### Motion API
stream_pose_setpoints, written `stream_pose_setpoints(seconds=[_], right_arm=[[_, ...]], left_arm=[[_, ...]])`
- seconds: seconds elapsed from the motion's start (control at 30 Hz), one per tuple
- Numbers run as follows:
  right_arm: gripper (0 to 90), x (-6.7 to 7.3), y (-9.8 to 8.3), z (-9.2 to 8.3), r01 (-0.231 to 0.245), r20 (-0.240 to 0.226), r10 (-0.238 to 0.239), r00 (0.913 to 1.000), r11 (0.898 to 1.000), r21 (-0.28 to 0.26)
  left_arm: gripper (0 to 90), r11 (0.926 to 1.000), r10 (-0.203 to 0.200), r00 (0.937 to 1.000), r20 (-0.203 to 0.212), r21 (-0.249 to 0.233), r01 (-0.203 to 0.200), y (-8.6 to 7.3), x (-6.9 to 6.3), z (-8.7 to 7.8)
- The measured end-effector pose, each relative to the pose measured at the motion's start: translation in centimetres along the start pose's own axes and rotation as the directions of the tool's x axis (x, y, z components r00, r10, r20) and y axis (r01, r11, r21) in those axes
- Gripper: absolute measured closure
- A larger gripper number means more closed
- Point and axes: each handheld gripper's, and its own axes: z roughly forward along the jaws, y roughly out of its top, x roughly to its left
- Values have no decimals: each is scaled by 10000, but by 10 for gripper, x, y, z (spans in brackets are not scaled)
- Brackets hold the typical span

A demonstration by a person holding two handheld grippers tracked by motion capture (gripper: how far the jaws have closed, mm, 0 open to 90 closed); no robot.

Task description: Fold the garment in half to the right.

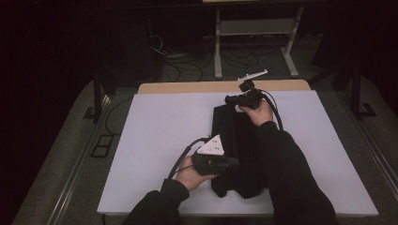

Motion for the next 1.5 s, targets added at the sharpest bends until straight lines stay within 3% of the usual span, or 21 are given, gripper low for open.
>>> stream_pose_setpoints(seconds=[0.6,0.87,1.3,1.5], right_arm=[[846,-21,-18,-14,-471,186,474,9987,9988,-160],[844,-33,-30,-23,-874,256,884,9958,9955,-372],[844,-56,-51,-32,-1332,435,1351,9899,9901,-437],[844,-59,-55,-34,-1466,486,1487,9877,9882,-441]], left_arm=[[836,9998,171,9987,486,112,-177,10,-4,28],[836,9983,531,9968,601,220,-545,21,-7,38],[836,9980,589,9949,816,195,-607,30,-8,57],[836,9980,589,9945,867,160,-605,33,-7,63]])
